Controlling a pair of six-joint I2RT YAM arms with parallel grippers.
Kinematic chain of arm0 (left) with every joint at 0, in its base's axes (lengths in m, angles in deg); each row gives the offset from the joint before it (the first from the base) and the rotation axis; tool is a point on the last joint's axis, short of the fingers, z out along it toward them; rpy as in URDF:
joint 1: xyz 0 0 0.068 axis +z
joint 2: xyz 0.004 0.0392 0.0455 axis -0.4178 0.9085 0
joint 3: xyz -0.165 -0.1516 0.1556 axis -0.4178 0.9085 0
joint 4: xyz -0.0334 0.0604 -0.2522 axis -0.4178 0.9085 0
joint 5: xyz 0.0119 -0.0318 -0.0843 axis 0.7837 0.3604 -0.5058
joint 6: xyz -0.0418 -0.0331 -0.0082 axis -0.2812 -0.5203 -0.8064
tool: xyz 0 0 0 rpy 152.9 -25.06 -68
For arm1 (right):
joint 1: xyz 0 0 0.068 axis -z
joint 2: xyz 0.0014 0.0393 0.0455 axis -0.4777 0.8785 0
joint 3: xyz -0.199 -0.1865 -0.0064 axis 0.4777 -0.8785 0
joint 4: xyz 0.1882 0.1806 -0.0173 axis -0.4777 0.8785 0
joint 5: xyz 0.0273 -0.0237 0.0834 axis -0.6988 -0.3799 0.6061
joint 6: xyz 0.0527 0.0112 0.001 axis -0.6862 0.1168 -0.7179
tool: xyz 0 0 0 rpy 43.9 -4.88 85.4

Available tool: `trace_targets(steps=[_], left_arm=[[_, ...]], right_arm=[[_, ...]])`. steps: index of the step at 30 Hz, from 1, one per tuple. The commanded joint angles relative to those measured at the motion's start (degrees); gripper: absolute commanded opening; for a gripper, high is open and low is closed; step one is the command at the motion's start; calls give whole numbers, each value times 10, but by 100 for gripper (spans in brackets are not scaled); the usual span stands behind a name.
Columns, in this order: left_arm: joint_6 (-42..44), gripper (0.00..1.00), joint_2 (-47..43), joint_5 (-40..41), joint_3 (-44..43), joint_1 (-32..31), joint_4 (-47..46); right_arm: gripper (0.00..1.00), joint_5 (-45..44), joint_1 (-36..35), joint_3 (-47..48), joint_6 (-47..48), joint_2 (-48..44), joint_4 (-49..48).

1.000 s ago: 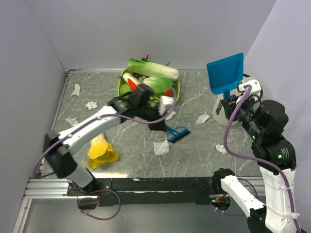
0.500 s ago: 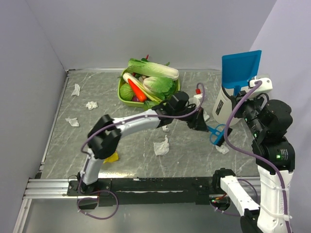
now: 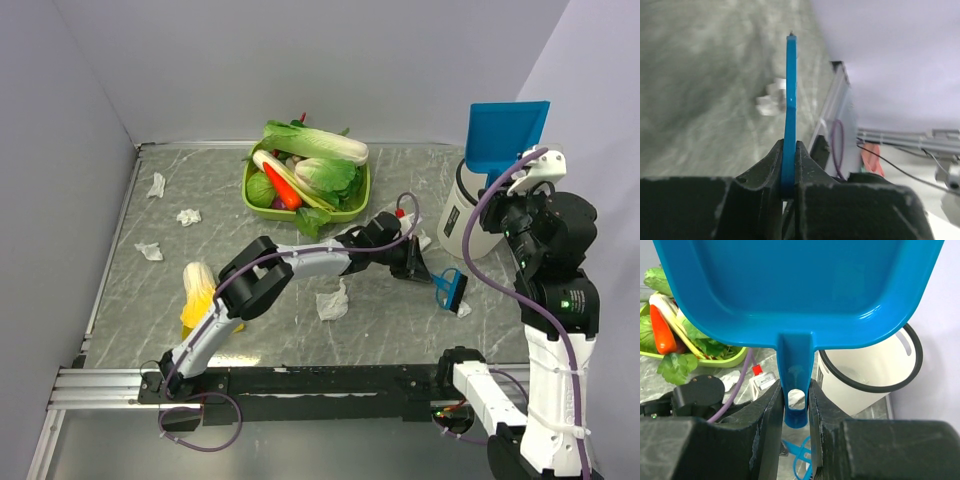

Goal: Sweep away the paper scraps from the table

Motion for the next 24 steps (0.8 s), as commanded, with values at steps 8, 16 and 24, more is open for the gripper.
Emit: trace_targets(steps=[8,16,24], left_arm=[[169,1,-110,98,103,33,165],[358,1,-361,152,341,117,180],[360,1,-323,52,236,122,174]], right_arm=[[0,20,5,-29,-10,1,-55],[0,27,5,-52,-1,-22,-60],[0,28,4,-72,6,-44,-77]])
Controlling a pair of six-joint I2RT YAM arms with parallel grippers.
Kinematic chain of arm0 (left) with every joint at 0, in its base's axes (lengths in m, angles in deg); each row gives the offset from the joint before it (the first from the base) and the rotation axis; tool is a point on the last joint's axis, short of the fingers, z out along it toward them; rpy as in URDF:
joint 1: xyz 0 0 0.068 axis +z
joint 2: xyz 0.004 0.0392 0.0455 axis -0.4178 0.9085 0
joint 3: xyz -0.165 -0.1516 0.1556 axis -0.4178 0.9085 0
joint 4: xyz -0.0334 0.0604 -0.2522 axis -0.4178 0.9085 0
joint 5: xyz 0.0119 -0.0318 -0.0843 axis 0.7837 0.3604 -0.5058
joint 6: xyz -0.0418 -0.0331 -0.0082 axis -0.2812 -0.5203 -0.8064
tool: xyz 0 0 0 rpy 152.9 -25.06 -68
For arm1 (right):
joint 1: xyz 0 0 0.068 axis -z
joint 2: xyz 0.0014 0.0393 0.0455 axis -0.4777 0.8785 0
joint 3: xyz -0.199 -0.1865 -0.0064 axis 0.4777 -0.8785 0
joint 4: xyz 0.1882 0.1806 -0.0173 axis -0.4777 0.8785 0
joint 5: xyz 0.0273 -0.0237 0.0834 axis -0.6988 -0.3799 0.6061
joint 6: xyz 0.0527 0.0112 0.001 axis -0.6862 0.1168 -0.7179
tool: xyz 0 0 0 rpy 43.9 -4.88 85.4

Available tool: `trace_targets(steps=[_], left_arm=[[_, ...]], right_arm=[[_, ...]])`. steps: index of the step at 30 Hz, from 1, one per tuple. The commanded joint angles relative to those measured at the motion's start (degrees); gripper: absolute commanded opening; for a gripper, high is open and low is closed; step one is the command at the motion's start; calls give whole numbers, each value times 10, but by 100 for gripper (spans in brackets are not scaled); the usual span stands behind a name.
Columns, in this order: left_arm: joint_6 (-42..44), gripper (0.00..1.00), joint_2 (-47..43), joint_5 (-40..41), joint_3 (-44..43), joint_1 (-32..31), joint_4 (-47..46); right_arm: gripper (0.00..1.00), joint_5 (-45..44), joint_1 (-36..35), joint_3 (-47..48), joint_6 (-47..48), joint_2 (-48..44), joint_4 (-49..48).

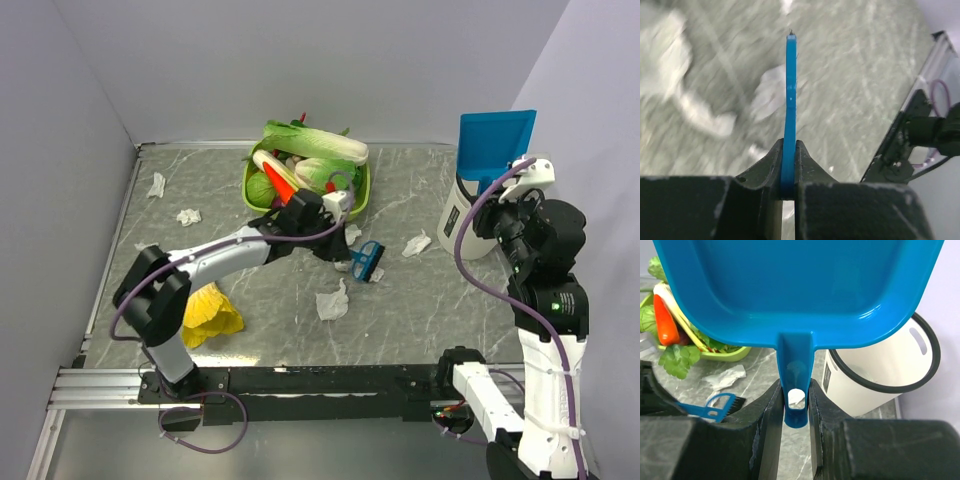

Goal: Sweep away the paper scraps from the table

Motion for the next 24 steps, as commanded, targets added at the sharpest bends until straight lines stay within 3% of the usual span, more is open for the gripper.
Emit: trace_targets(steps=[1,8,15,20,24], left_arm=[[10,1,68,-44,-128,-12,-12],[-74,1,215,48,-292,-9,-35],[-163,1,318,2,-377,-4,-98],[-161,1,333,0,-371,-6,-98],[-135,1,301,-10,-312,1,-74]], right_arm=[[0,4,4,-9,5,-19,-42],[0,-2,27,-39,12,-34,-39],[0,10,46,-27,6,-22,-30],[0,32,49,-30,23,-20,-17],[0,56,48,-49,50,-23,1]])
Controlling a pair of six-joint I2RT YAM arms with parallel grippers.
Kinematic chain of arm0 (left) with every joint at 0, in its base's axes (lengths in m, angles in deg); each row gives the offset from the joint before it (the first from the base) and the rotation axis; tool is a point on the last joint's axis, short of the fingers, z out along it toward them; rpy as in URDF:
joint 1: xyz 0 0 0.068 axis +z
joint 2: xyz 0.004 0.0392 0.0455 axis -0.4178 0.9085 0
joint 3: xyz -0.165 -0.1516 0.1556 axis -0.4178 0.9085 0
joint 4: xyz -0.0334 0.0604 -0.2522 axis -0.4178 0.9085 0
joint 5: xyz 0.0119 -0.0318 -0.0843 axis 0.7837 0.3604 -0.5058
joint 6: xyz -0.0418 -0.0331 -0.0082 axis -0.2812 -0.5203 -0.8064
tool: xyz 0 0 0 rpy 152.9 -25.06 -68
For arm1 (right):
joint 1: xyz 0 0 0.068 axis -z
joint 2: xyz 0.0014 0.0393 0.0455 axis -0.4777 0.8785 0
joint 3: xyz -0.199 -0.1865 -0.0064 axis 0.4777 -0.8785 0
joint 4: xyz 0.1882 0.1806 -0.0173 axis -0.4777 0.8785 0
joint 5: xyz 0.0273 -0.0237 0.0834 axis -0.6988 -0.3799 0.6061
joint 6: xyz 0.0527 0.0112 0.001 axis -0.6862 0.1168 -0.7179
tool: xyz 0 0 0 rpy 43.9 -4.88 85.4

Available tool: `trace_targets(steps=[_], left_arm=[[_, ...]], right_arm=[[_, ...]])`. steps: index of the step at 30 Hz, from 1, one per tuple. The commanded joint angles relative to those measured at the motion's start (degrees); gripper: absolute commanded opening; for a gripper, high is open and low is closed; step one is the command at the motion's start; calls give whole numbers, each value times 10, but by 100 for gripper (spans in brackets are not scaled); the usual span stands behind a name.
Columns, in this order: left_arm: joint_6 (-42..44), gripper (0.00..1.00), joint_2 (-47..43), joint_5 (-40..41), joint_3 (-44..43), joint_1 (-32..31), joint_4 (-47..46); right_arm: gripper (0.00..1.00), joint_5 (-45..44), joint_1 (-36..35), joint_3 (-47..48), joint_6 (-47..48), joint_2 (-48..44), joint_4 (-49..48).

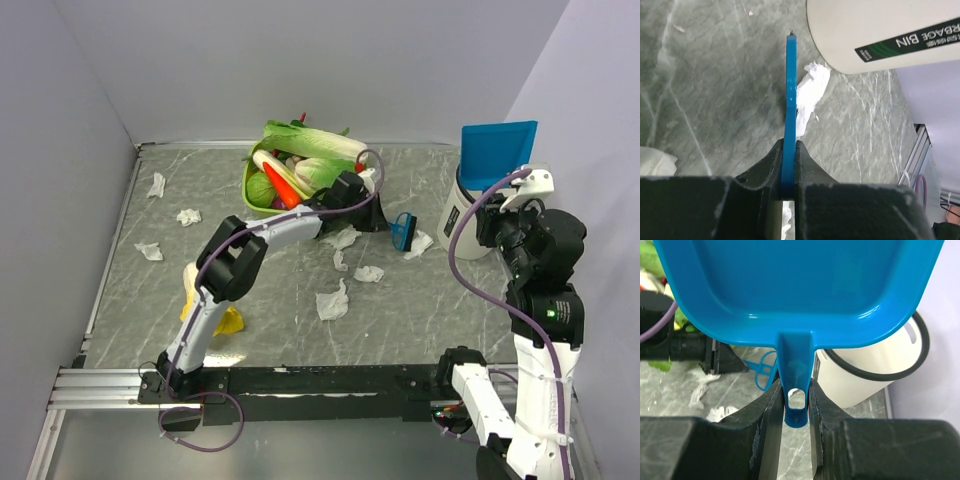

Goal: Sweep away the paper scraps from the table

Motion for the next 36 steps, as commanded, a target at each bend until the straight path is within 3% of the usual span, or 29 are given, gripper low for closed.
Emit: trace_targets(steps=[1,9,12,15,18,21,24,28,34,36], left_arm=[[14,1,-55,-23,49,6,10],[105,1,-252,2,283,40,48],[178,1,-331,28,365,43,62],[236,1,-400,-5,409,53,69],[302,1,-440,-40,389,54,121],[364,1,-458,-21,342,57,195],[417,1,-462,12,293,74,285],[475,1,-462,50,255,101,363],[551,1,-409,96,169,101,468],[564,1,-375,101,130,101,501]], right_arm=[[0,32,3,-17,27,-1,3],[0,137,3,-38,107,9,82],[0,207,2,-45,241,9,149],[0,226,-1,-51,344,14,231],[0,223,-4,-73,481,11,326],[0,172,-9,-109,589,7,372],[0,111,-12,-130,634,28,398],[0,48,-36,-148,627,75,395],[0,-39,-184,-179,517,155,353],[0,-75,-213,-191,439,180,308]])
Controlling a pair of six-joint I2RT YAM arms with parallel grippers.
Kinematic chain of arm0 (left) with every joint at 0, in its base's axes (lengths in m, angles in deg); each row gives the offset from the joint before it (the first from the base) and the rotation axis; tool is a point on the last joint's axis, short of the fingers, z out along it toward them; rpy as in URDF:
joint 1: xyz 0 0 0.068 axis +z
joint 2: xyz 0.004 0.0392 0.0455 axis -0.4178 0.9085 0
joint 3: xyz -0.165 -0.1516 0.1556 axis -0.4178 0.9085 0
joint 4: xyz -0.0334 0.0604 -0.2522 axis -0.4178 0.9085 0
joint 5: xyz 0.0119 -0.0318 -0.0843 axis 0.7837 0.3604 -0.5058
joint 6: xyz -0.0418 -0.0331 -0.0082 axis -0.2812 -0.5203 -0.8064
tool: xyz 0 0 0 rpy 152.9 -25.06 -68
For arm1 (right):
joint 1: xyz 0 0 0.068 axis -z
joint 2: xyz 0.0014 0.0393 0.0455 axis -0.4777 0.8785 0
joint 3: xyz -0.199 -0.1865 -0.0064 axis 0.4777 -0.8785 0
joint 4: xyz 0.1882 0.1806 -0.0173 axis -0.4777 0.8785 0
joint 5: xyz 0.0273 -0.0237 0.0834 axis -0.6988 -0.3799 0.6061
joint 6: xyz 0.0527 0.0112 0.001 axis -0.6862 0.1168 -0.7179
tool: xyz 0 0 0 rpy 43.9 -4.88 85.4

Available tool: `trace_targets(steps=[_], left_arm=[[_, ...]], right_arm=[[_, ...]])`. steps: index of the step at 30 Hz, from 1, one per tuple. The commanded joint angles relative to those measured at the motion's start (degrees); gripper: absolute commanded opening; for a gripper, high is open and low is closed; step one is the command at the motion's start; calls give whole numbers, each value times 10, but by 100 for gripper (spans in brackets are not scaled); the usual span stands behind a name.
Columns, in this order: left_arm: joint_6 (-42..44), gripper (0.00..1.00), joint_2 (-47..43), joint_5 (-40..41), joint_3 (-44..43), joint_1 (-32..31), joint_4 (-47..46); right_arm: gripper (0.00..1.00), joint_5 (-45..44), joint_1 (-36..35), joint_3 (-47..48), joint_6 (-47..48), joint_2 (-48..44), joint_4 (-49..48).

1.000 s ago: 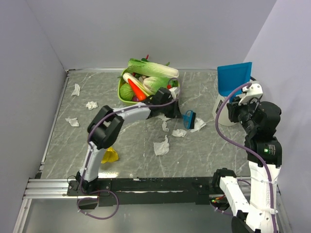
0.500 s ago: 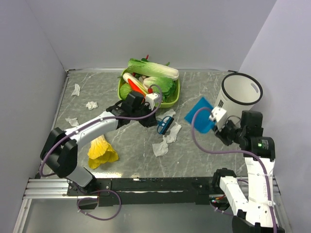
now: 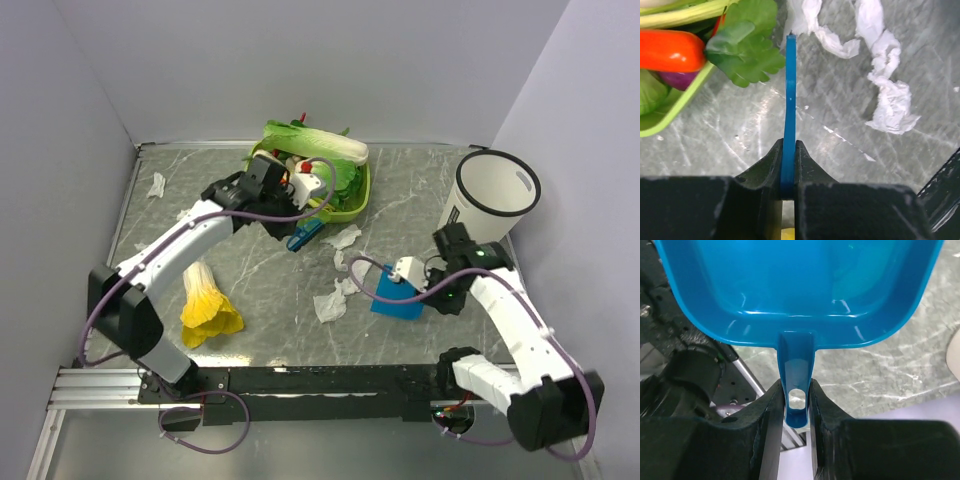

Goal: Sweep away the paper scraps from the table

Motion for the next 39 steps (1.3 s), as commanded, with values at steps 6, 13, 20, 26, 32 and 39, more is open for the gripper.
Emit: trace_targets(steps=[6,13,20,26,32,39], left_arm=[[40,1,47,-5,-71,-3,64],[-11,1,51,-48,-35,-1,48],[-17,1,85,-36,-60,-10,66],[-16,1,172,-22,-165,-14,120],[-22,1,242,-11,-239,-21,149],[-51,1,276,-90,-247,-30,140]], right_arm=[[0,-158,-63,-26,-154,104,-76],[0,-100,-62,-26,-203,127,-96],[0,-127,-78,-50,-221,170,-158],[0,-143,-100,26,-261,262,-117],[0,-164,-138,25,-266,274,-122],[0,-177,-143,-7,-235,271,-132]])
